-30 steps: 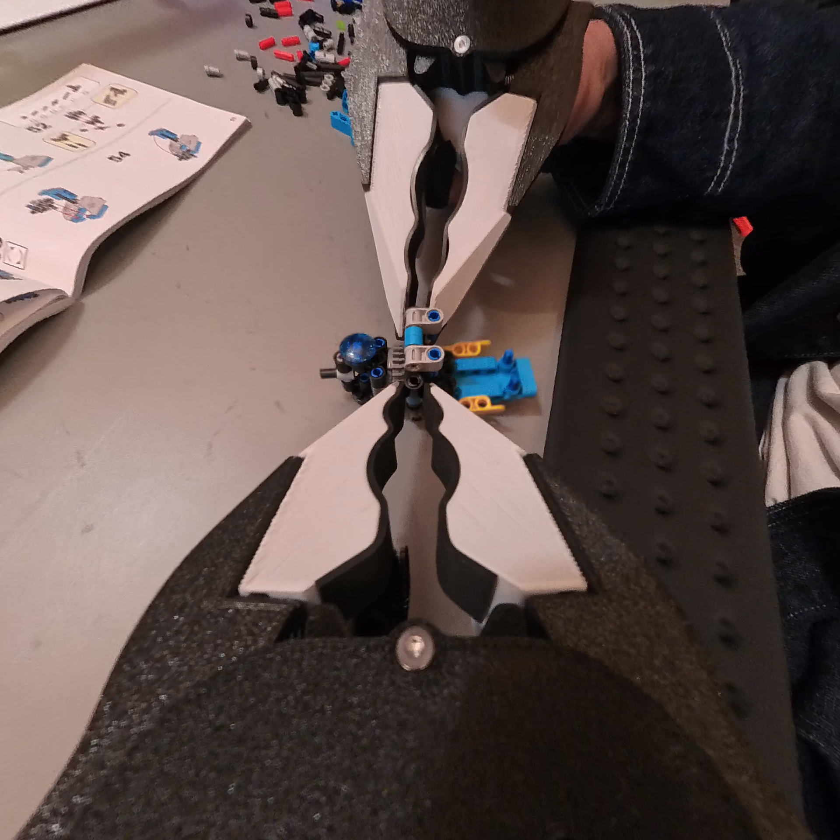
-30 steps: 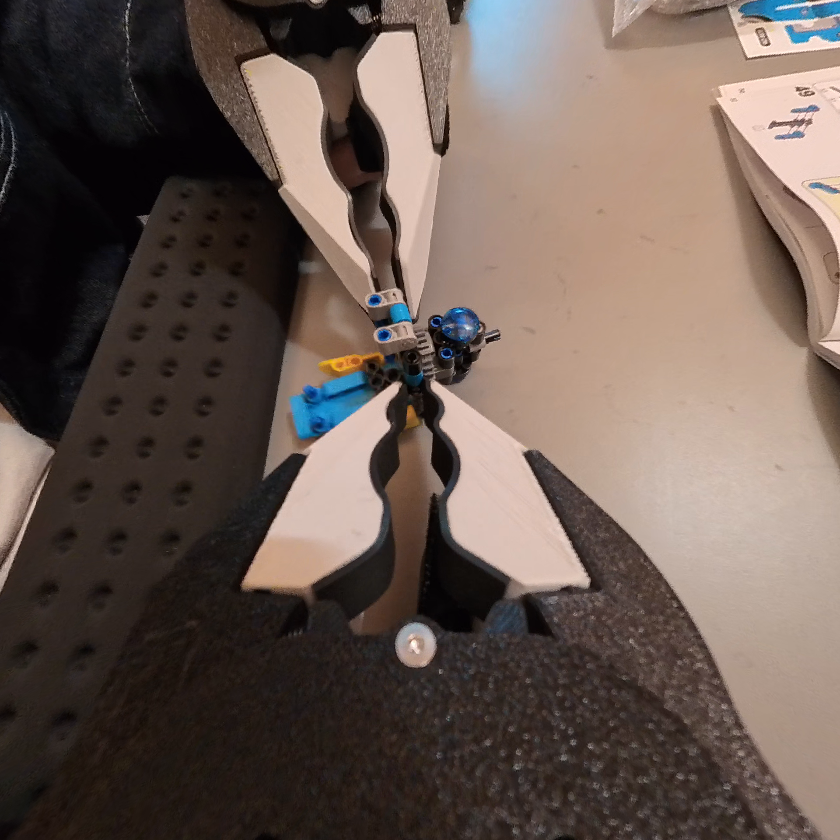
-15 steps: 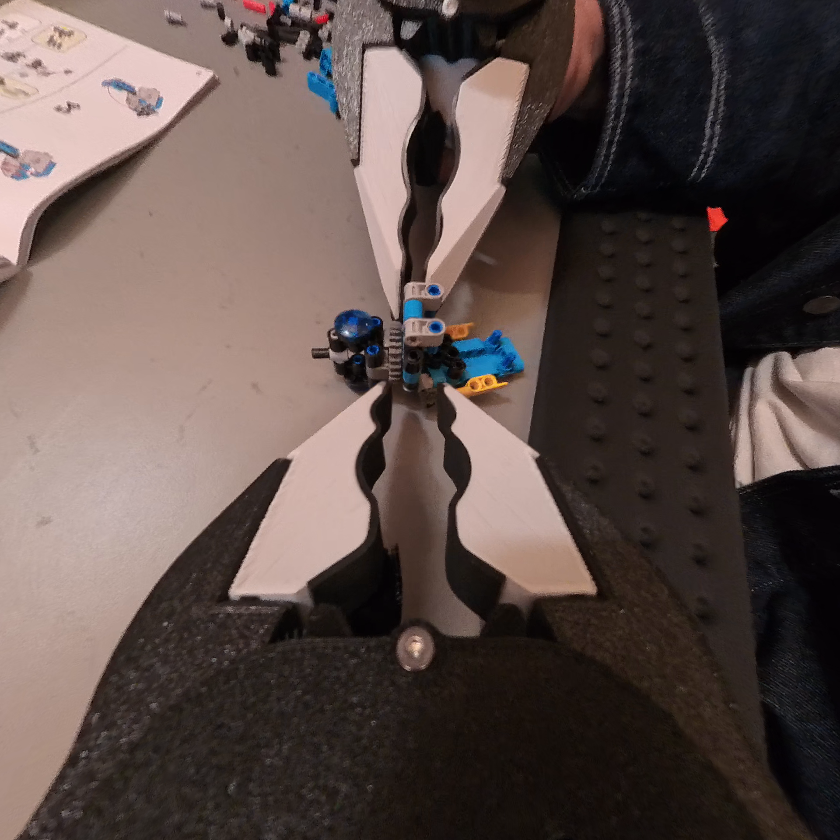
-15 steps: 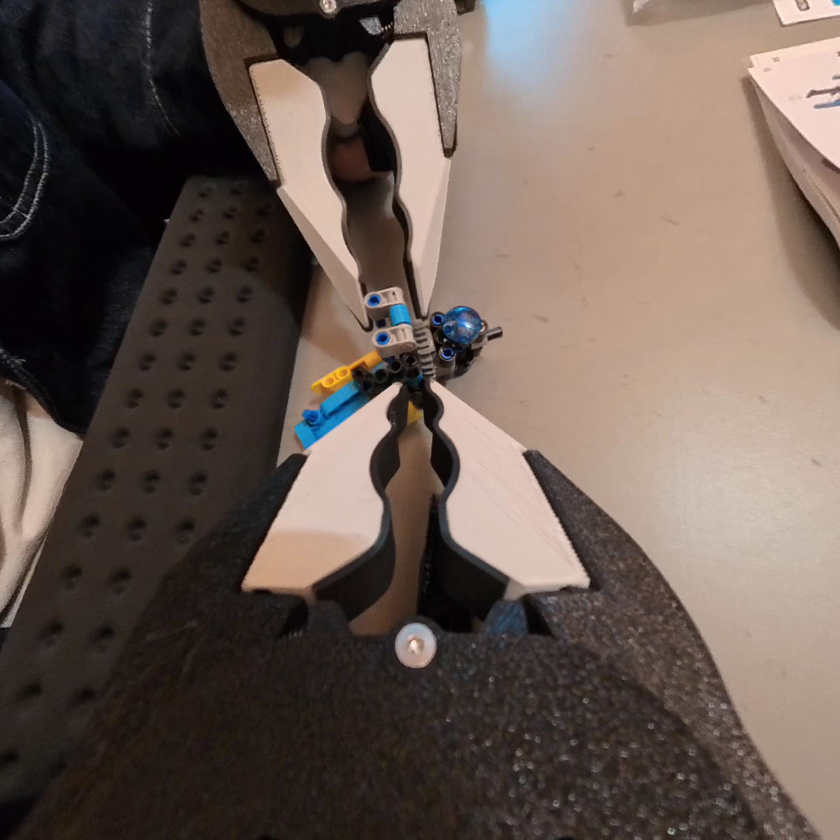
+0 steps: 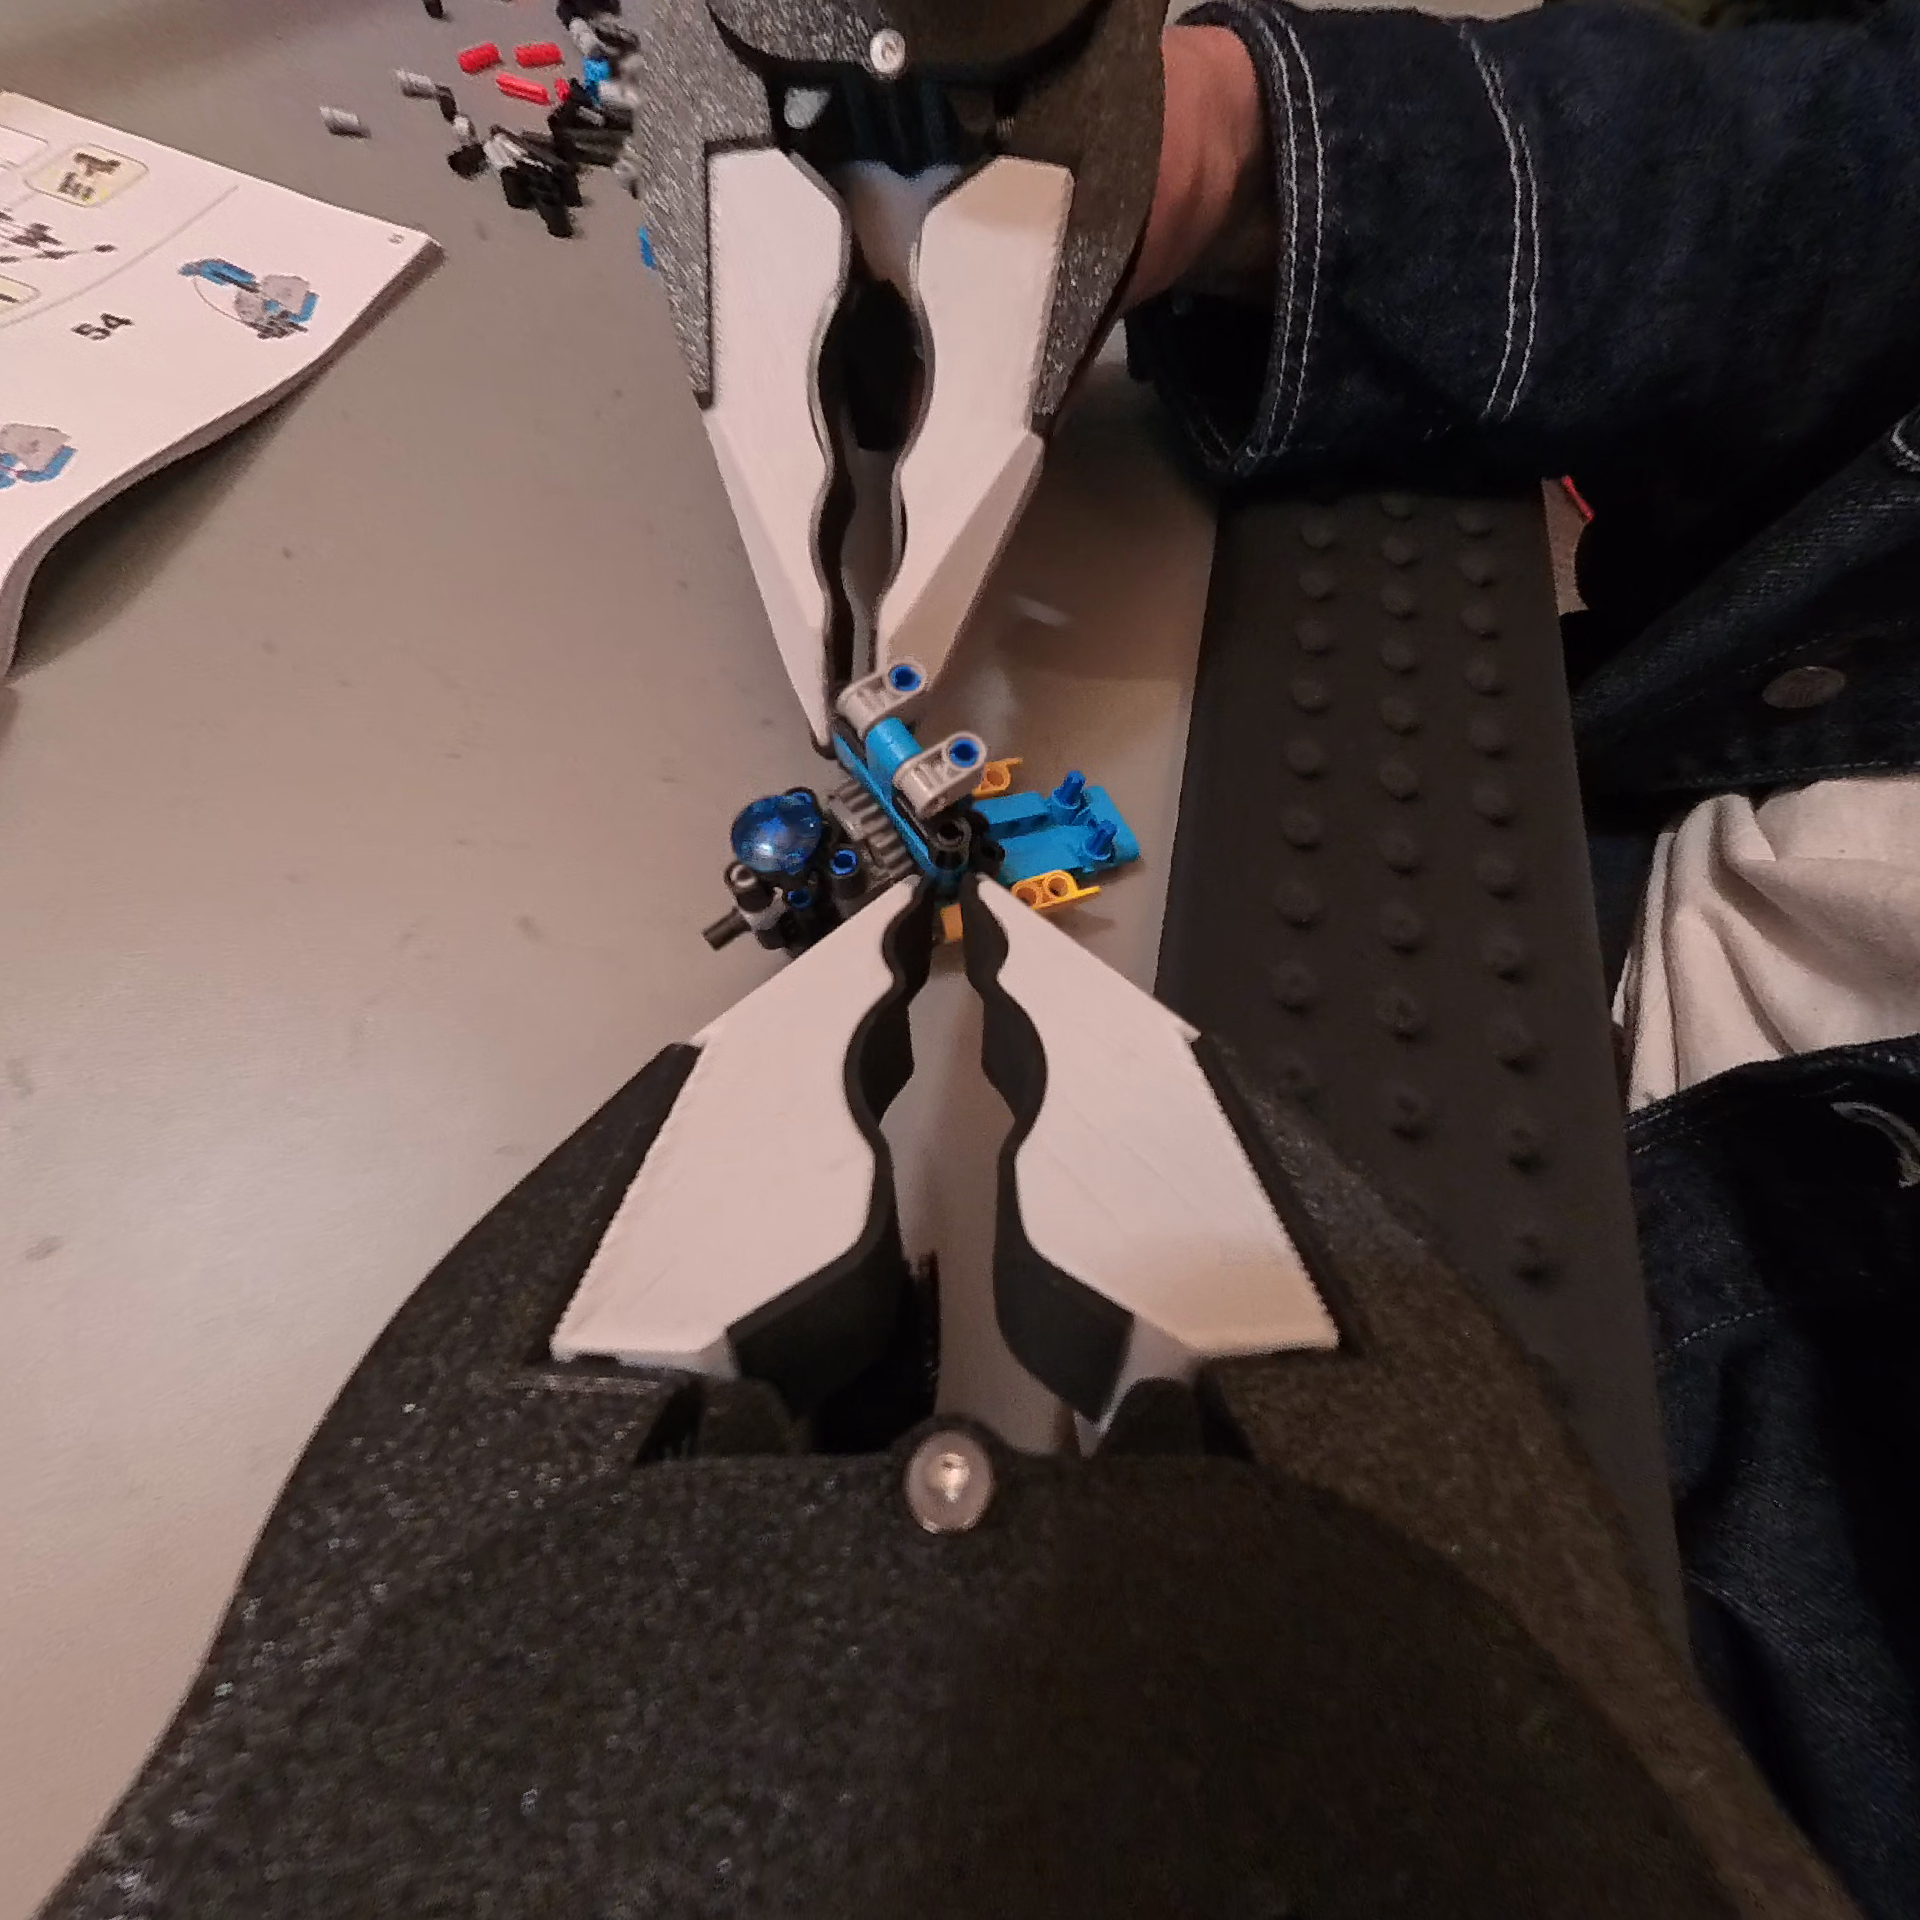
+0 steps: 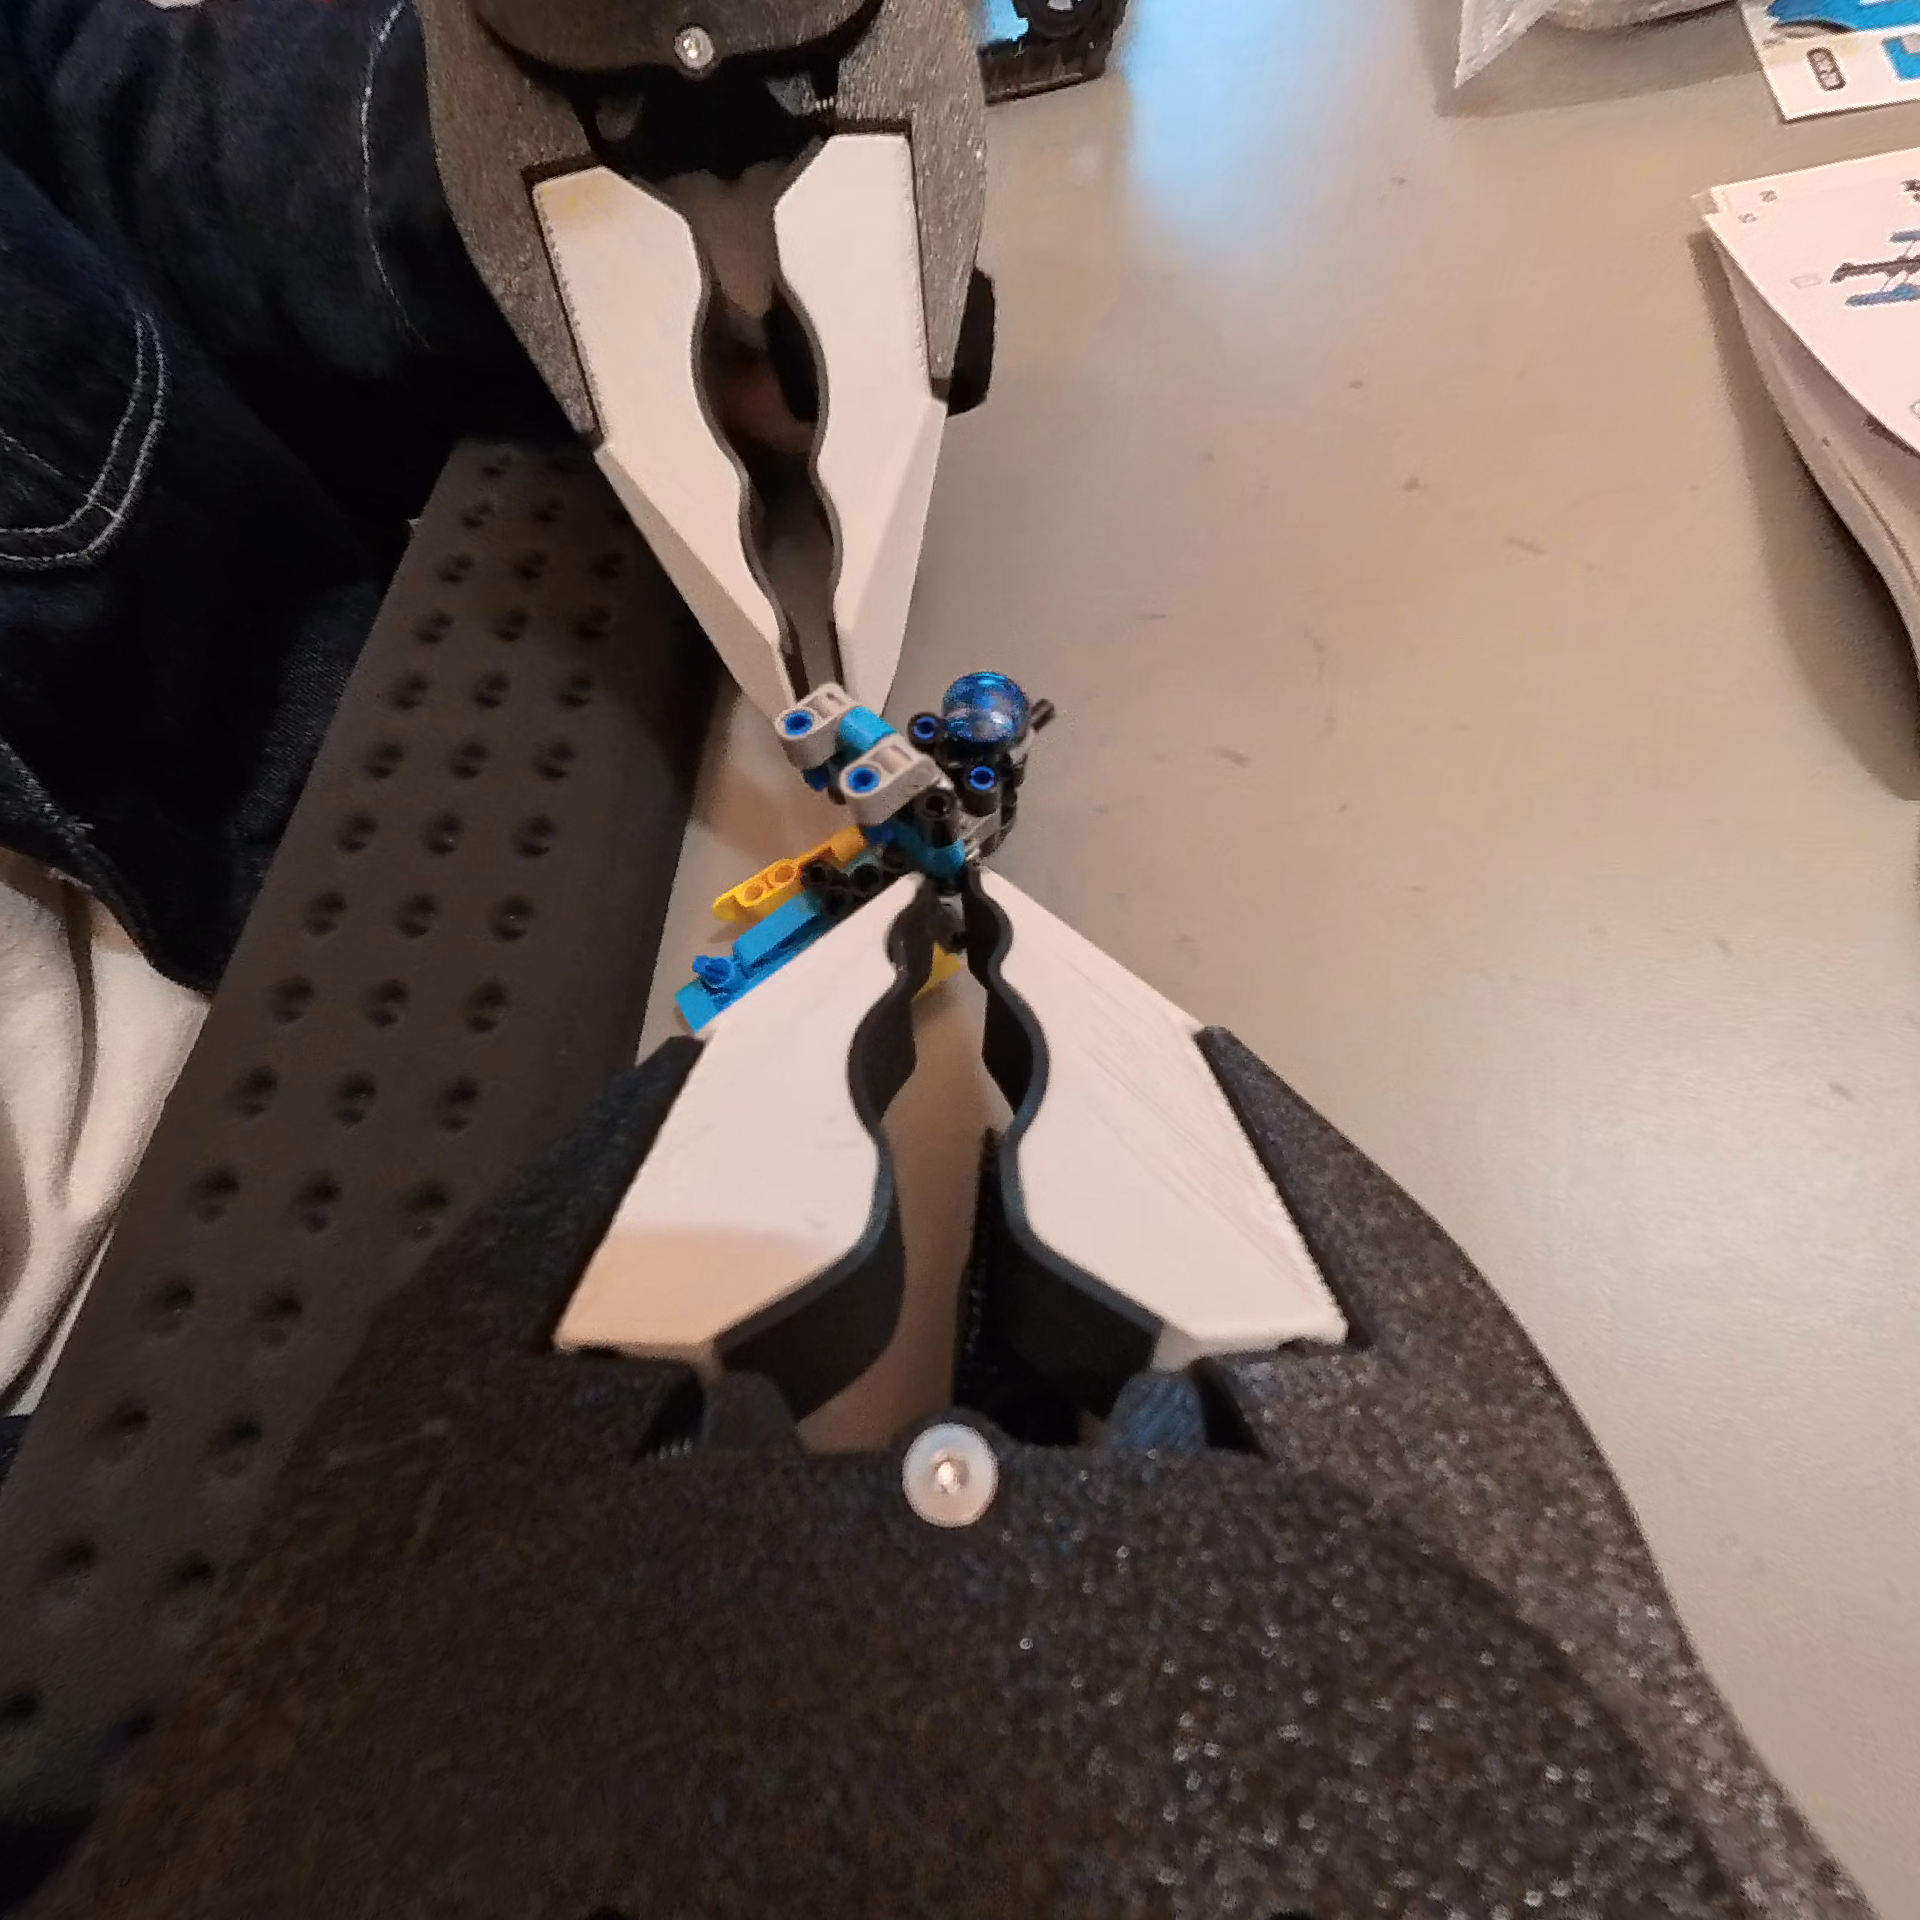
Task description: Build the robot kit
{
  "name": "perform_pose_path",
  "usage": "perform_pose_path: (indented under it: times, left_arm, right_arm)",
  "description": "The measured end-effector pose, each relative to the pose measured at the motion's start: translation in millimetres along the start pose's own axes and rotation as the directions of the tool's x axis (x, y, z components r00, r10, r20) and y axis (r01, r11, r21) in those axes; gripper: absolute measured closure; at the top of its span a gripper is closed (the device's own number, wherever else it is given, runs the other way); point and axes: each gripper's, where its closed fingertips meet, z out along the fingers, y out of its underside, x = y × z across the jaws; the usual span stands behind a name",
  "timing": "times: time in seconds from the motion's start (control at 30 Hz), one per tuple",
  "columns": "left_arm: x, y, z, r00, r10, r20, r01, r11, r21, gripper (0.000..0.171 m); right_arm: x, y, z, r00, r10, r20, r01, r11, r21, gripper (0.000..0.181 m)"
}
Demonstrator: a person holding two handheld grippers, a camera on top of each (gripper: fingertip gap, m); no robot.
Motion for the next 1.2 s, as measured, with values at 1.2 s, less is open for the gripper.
perform_pose_path:
  times: [1.2]
  left_arm:
    - [1, 12, 12, 0.993, 0.081, 0.083, -0.074, 0.994, -0.082, 0.164]
  right_arm:
    - [-4, 18, 2, 0.998, -0.004, -0.057, 0.001, 0.998, -0.064, 0.181]
